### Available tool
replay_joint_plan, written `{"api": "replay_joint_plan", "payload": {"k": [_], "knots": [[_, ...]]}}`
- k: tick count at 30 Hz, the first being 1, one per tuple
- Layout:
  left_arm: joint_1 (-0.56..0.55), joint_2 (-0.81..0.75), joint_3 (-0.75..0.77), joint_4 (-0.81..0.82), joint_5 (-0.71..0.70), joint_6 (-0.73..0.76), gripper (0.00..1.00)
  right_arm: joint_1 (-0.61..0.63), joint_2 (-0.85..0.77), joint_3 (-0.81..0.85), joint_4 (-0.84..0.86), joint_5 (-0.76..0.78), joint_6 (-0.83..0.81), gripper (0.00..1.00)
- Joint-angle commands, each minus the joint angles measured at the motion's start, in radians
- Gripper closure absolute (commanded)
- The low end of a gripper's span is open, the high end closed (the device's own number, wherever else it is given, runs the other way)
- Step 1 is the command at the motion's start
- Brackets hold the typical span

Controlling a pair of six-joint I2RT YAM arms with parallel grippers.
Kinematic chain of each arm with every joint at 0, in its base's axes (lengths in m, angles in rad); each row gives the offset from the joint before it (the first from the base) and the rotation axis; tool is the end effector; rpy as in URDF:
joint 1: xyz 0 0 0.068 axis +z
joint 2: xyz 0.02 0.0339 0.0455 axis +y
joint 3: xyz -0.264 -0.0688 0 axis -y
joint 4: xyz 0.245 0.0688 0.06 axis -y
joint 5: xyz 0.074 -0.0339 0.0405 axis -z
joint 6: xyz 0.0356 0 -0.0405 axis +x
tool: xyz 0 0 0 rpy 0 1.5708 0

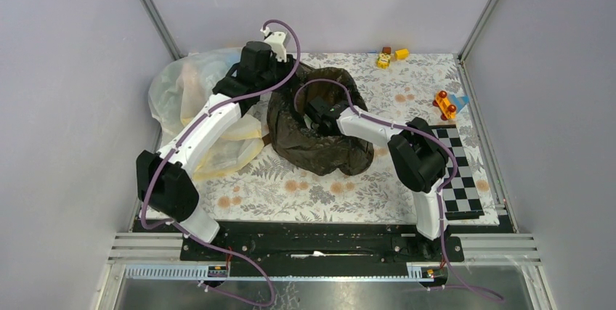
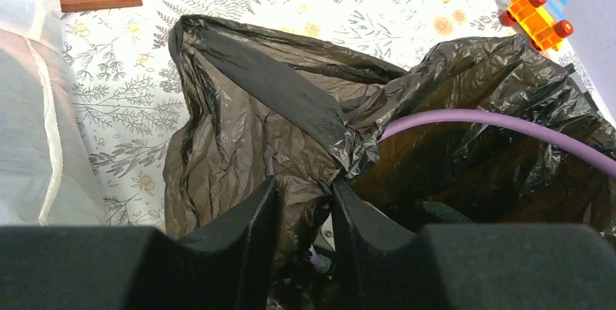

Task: Put the trash bags into the trash bin

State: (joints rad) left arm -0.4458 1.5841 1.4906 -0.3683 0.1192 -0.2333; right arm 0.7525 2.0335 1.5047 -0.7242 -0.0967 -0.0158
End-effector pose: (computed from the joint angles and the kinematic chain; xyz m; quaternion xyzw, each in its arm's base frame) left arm 0.3329 -0.1638 0.3656 0.1212 0.8405 -0.2228 0.4787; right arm 0.2997 0.2854 0.1740 -0.3767 0.9115 0.1014 0.1303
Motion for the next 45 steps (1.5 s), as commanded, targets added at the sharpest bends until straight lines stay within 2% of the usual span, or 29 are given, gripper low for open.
{"api": "replay_joint_plan", "payload": {"k": [1,9,28,35,42,45], "knots": [[0.006,0.007,0.014,0.043,-0.047,0.038,0.67,0.007,-0.054,0.047,-0.027,0.006,0.01,1.0],[-0.002,-0.048,-0.073,0.151,-0.056,0.056,0.69,0.007,-0.098,0.092,-0.032,0.067,0.058,1.0],[-0.054,-0.075,-0.1,0.171,-0.078,0.08,0.67,0.006,-0.128,0.184,-0.024,0.159,0.171,1.0],[-0.056,-0.064,-0.1,0.172,-0.088,0.078,0.62,0.006,-0.14,0.231,-0.057,0.232,0.213,0.99],[-0.057,-0.066,-0.095,0.167,-0.088,0.072,0.59,0.006,-0.176,0.24,-0.054,0.246,0.223,0.92],[-0.06,-0.068,-0.088,0.155,-0.086,0.064,0.53,0.005,-0.178,0.203,-0.025,0.254,0.214,0.93]]}}
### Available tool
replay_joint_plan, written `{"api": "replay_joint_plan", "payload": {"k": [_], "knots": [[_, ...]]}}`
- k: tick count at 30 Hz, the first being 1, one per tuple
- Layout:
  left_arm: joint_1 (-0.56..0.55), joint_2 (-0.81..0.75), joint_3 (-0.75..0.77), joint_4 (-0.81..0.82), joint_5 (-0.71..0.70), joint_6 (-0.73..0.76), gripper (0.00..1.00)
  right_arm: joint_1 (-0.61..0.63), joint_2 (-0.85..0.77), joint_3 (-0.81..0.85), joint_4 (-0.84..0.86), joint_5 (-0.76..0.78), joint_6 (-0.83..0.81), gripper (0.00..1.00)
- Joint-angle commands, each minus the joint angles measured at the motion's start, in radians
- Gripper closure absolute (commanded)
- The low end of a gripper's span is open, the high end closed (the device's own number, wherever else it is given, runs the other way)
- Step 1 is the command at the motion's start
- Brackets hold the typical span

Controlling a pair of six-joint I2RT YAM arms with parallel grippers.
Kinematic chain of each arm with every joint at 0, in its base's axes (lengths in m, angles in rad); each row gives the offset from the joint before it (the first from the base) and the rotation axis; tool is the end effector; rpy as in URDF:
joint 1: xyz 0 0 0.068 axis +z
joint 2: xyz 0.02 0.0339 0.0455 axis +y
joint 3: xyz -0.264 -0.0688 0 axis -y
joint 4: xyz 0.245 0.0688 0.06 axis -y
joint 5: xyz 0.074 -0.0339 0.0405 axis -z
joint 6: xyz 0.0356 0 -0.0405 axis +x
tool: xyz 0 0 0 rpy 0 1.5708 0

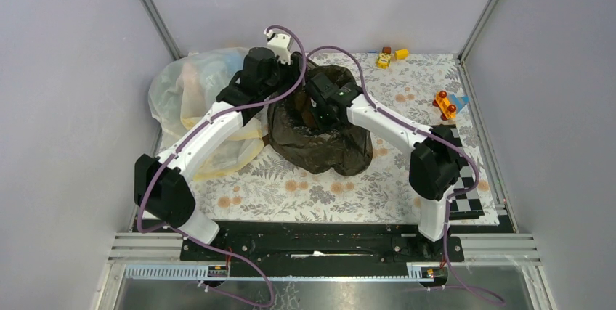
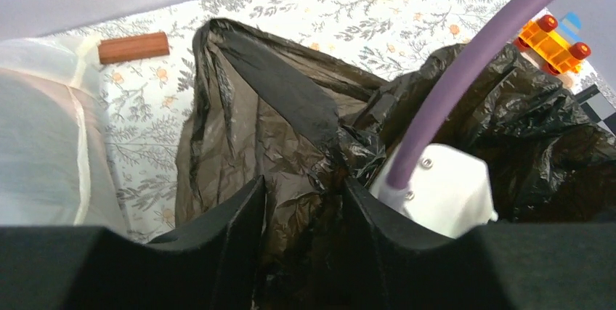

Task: Put the trash bags into the trash bin

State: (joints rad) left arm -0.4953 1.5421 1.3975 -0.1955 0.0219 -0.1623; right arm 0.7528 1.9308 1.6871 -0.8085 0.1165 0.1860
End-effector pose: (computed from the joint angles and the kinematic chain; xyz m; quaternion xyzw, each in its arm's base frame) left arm 0.3224 -0.1750 0.3649 0.1416 0.8042 -0.1948 0.5434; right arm 0.3089 0.2837 0.2647 -0.2555 0.9306 0.0656 0.2537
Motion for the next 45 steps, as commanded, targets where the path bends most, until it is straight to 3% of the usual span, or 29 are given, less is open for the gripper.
{"api": "replay_joint_plan", "payload": {"k": [1,7,16,18,20,25,27,30,37,45], "knots": [[-0.011,-0.029,0.007,-0.025,0.011,-0.009,0.49,0.004,-0.078,0.003,0.08,0.039,0.012,0.94],[-0.014,-0.048,0.035,-0.05,-0.003,-0.027,0.31,0.005,-0.112,0.038,0.087,0.037,0.009,0.92],[-0.014,-0.071,0.155,-0.191,-0.068,-0.082,0.13,0.005,-0.253,0.082,0.045,0.113,0.004,0.73],[-0.013,-0.097,0.161,-0.202,-0.076,-0.096,0.05,0.006,-0.291,0.087,0.04,0.126,0.003,0.69],[-0.014,-0.116,0.171,-0.219,-0.084,-0.111,0.01,0.005,-0.331,0.089,0.039,0.143,0.003,0.61],[-0.014,-0.145,0.208,-0.329,-0.131,-0.174,0.01,0.005,-0.414,0.095,0.029,0.258,0.011,0.27],[-0.015,-0.157,0.2,-0.371,-0.151,-0.209,0.01,0.002,-0.43,0.094,0.02,0.317,0.02,0.19],[-0.015,-0.188,0.154,-0.394,-0.156,-0.254,0.06,-0.025,-0.43,0.09,0.001,0.331,0.038,0.22],[-0.015,-0.208,0.081,-0.393,-0.145,-0.327,0.21,-0.124,-0.391,0.06,0.017,0.201,0.061,0.47],[-0.029,-0.14,0.071,-0.391,-0.108,-0.342,0.37,-0.151,-0.317,0.048,0.041,0.169,0.058,0.62]]}}
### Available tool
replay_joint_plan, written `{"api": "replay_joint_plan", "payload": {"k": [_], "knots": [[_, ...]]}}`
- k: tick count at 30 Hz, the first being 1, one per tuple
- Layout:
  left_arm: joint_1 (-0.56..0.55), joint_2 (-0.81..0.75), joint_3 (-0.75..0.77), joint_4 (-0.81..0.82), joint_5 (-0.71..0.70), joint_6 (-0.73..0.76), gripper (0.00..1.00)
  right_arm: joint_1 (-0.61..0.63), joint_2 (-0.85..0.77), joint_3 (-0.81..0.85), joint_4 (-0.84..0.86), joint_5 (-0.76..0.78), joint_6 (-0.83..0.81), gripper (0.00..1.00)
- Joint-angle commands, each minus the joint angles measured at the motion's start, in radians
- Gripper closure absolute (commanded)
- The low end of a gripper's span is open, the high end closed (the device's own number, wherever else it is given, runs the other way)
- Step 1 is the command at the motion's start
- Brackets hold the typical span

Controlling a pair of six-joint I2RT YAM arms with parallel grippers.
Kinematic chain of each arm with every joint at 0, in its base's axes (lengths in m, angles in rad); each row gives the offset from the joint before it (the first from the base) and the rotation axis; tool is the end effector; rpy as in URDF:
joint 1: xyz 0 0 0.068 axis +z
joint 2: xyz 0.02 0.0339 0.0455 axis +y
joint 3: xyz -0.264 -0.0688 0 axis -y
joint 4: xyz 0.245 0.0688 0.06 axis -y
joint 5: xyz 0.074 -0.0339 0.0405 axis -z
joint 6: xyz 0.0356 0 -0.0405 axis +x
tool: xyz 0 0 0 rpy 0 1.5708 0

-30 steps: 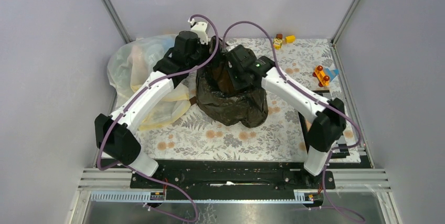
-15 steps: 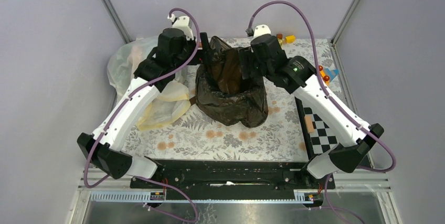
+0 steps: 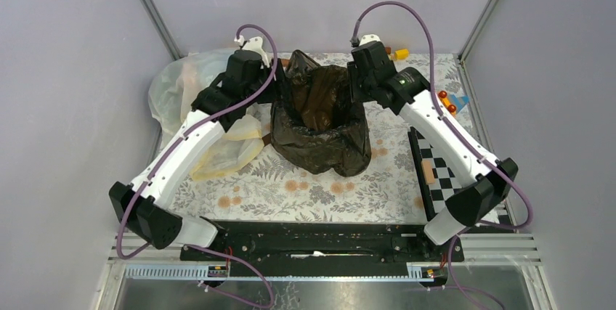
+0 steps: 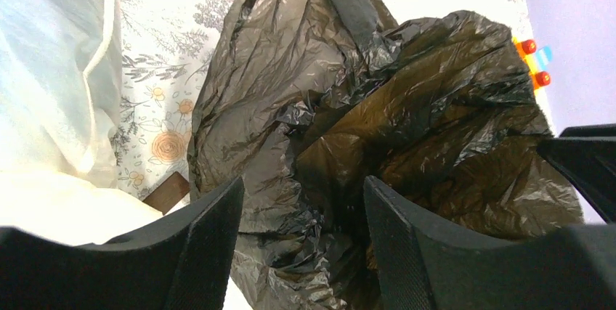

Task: Put the trash bags into the trash bin

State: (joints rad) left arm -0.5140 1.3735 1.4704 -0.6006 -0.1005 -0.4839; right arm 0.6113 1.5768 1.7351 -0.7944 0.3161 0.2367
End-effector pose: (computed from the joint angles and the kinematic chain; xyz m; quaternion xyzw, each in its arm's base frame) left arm 0.2648 -0.1454 0.4030 -0.0126 0.8602 -0.2051 0.4667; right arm 0.2854 0.1865 0.4113 -0.0945 0.8794 0.0550 0.4633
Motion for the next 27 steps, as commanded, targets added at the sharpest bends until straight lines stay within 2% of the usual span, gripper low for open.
{"api": "replay_joint_plan", "payload": {"k": [1,3,9,12,15,16,23,27], "knots": [[-0.012,0.037,0.001,0.014,0.01,-0.018,0.39,-0.012,0.045,-0.001,0.027,-0.03,0.006,0.64],[-0.014,0.053,0.009,0.001,-0.021,-0.016,0.41,-0.015,0.055,-0.004,0.032,-0.029,0.006,0.66],[-0.015,0.095,0.014,-0.027,-0.063,-0.013,0.49,-0.022,0.084,-0.005,0.039,-0.014,0.003,0.86],[-0.015,0.115,0.028,-0.027,-0.066,-0.013,0.67,-0.026,0.092,-0.003,0.048,-0.011,0.008,0.99],[-0.015,0.156,0.067,-0.03,-0.091,-0.005,0.96,-0.03,0.099,0.004,0.065,-0.004,0.016,1.0],[-0.015,0.176,0.086,-0.036,-0.102,-0.005,1.0,-0.032,0.101,0.008,0.073,0.001,0.018,1.0],[-0.008,0.316,0.247,-0.037,-0.159,0.027,1.0,-0.08,0.16,0.076,0.114,0.006,0.027,1.0],[0.025,0.43,0.385,-0.039,-0.141,0.035,1.0,-0.135,0.211,0.134,0.141,0.01,0.043,0.99]]}}
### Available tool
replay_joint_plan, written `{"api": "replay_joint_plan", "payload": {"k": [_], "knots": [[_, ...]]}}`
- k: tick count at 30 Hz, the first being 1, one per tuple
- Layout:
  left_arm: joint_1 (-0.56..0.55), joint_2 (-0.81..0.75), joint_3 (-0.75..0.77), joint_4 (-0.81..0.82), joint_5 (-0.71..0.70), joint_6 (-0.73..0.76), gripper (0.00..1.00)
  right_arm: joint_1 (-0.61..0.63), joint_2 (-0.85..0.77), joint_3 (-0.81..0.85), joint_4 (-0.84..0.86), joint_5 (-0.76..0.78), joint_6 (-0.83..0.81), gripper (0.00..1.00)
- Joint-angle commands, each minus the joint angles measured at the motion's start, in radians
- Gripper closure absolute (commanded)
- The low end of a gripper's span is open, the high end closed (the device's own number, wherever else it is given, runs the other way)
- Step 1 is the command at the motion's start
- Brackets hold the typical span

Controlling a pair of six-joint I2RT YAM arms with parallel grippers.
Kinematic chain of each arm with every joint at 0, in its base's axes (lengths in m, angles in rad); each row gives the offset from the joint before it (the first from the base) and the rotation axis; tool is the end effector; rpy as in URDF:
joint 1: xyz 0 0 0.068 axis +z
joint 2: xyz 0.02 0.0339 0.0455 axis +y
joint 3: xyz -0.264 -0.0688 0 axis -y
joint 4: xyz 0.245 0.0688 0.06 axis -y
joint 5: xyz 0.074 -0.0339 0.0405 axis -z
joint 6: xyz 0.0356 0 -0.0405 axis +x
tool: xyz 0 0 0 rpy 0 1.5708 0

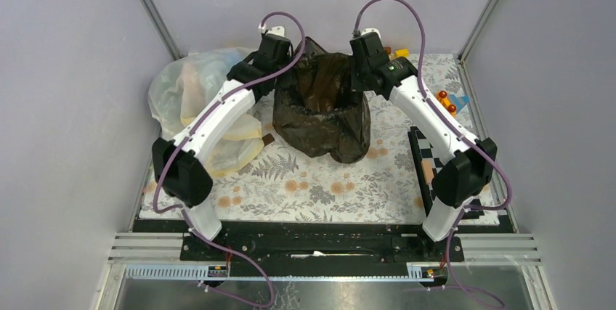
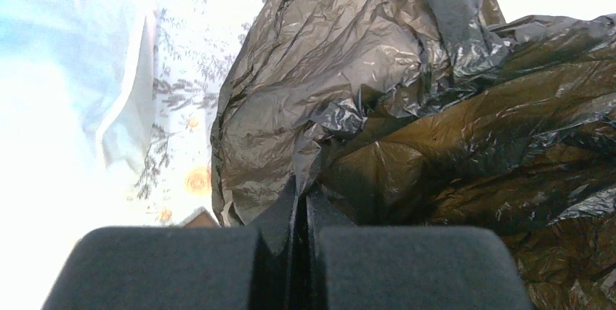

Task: Put the trash bags into the trash bin

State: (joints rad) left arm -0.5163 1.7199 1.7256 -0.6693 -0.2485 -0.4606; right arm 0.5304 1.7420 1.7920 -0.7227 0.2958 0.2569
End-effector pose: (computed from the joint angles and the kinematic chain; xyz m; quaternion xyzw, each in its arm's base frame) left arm 0.3429 -0.1846 0.3691 -0.0294 0.8931 -0.1057 0.4362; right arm 0.3427 0.1889 0.3785 -0.0581 0.8914 0.0421 0.4474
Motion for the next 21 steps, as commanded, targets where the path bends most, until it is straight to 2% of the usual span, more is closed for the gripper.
{"api": "replay_joint_plan", "payload": {"k": [1,3,4,5,7,8,10,13,16,18,19,21], "knots": [[0.035,0.112,0.171,0.03,0.021,0.016,1.0,-0.066,0.06,0.092,0.077,0.032,0.025,0.99],[0.046,0.168,0.245,0.03,0.046,0.02,1.0,-0.086,0.091,0.127,0.086,0.037,0.024,0.95],[0.048,0.193,0.274,0.03,0.057,0.022,1.0,-0.094,0.106,0.145,0.086,0.036,0.021,0.89],[0.05,0.212,0.309,0.03,0.07,0.024,0.91,-0.099,0.117,0.161,0.084,0.03,0.015,0.77],[0.05,0.225,0.328,0.034,0.099,0.026,0.6,-0.106,0.122,0.177,0.081,0.024,-0.002,0.52],[0.05,0.218,0.322,0.042,0.109,0.027,0.48,-0.107,0.113,0.171,0.087,0.026,-0.009,0.42],[0.047,0.178,0.285,0.072,0.112,0.023,0.31,-0.107,0.065,0.116,0.152,0.022,-0.032,0.31],[0.026,0.083,0.207,0.136,0.091,0.025,0.18,-0.107,-0.021,0.059,0.243,-0.013,-0.064,0.23],[-0.006,-0.036,0.121,0.197,0.07,0.027,0.02,-0.107,-0.09,0.051,0.257,-0.039,-0.08,0.16],[-0.015,-0.127,0.043,0.235,0.059,0.02,0.01,-0.107,-0.158,0.001,0.276,-0.028,-0.081,0.1],[-0.017,-0.18,-0.006,0.248,0.047,0.007,0.01,-0.107,-0.206,-0.048,0.304,-0.006,-0.076,0.02],[-0.026,-0.307,-0.119,0.266,-0.004,-0.04,0.01,-0.107,-0.338,-0.218,0.426,0.049,-0.068,0.0]]}}
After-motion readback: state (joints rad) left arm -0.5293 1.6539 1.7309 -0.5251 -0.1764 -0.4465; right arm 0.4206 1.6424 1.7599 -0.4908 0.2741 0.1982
